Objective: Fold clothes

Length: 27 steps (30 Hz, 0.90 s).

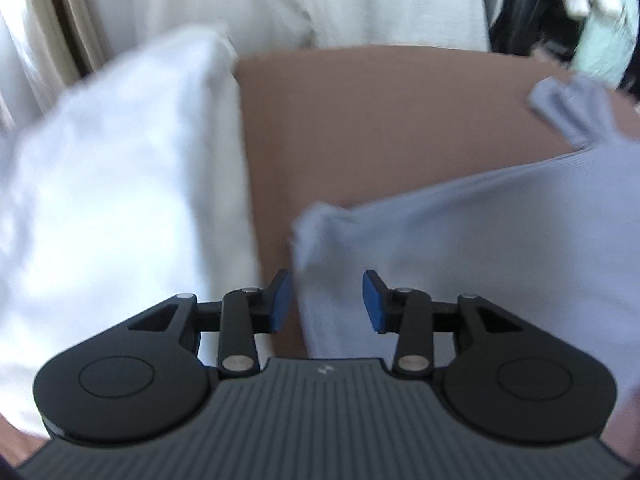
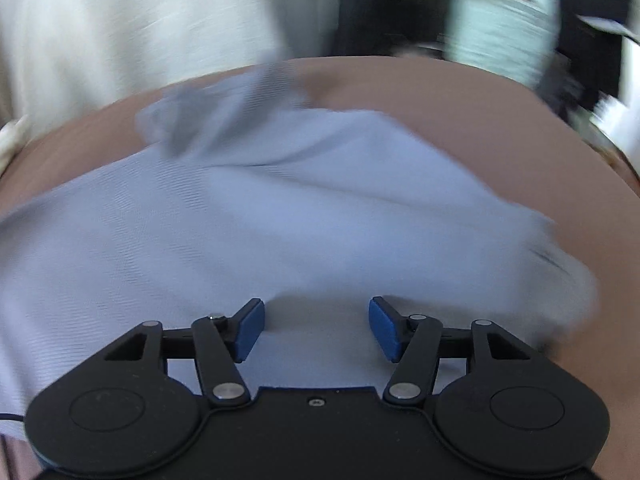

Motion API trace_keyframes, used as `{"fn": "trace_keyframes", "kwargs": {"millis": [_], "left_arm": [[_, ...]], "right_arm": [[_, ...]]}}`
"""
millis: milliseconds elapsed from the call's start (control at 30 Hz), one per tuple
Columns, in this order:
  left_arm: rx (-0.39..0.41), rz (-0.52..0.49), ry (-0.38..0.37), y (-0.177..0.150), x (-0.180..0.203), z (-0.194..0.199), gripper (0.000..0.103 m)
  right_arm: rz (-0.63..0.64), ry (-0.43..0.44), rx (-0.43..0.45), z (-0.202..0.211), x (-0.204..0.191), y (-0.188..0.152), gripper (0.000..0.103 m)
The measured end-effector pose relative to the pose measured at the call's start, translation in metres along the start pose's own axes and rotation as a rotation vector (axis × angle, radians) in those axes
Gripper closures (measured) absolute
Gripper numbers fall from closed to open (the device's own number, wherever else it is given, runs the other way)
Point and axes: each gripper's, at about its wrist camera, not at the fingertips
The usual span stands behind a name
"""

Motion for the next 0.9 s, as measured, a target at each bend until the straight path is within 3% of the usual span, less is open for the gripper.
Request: {"fn": "trace_keyframes", "kwargs": {"millis": [100,233,367,433,533,567,600,733,800,900], "left_arm": [[-0.037,0.035,-0.061,-0.005,0.002,0.006,0.065],[-0.082,-0.008,-0.144,-0.018,0.02,0.007,0.062],[-0.129,-0.061,-0.174,-0.037,0.037,0.001,0.062],[-0.143,-0.087,-0.165,-0.048,0.042,-0.001,0.062],[-0.17,-0.111,-0.154,-0.058,0.046,-0.008,0.062],[-0.183,-0.11,-0.153,-0.06,0.046,-0.012,0.062],[-0.195,-0.108,-0.151,-0.062,0.045,-0.016,0.062],[-0.218,-0.107,-0.136,-0.061,0.045,-0.023,0.062],[-0.223,-0.112,-0.137,-0.059,0.046,-0.024,0.062],[-0.228,-0.12,-0.137,-0.055,0.047,-0.03,0.062]], "right_arm": [[-0.153,-0.056,0.067,0.022,0.039,-0.018,0.042],[-0.312,-0.08,0.109,0.038,0.067,-0.032,0.04],[-0.51,0.017,0.052,0.025,0.084,-0.051,0.039],[-0.579,0.065,0.056,0.016,0.088,-0.059,0.034],[-0.5,0.034,0.097,0.004,0.081,-0.044,0.037],[-0.432,0.002,0.11,0.0,0.075,-0.034,0.048],[-0.354,-0.037,0.13,0.0,0.068,-0.023,0.087],[-0.146,-0.204,0.224,0.025,0.045,-0.002,0.093],[-0.079,-0.245,0.187,0.021,0.049,-0.001,0.092],[-0.094,-0.228,0.083,0.0,0.061,-0.006,0.09]]}}
Point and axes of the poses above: each gripper's, at about its wrist camera, not at the fingertips, and z roughly against the way its jaws point, x to its right, y to its top, and after that the axes turned 14 degrees about z, right-handed
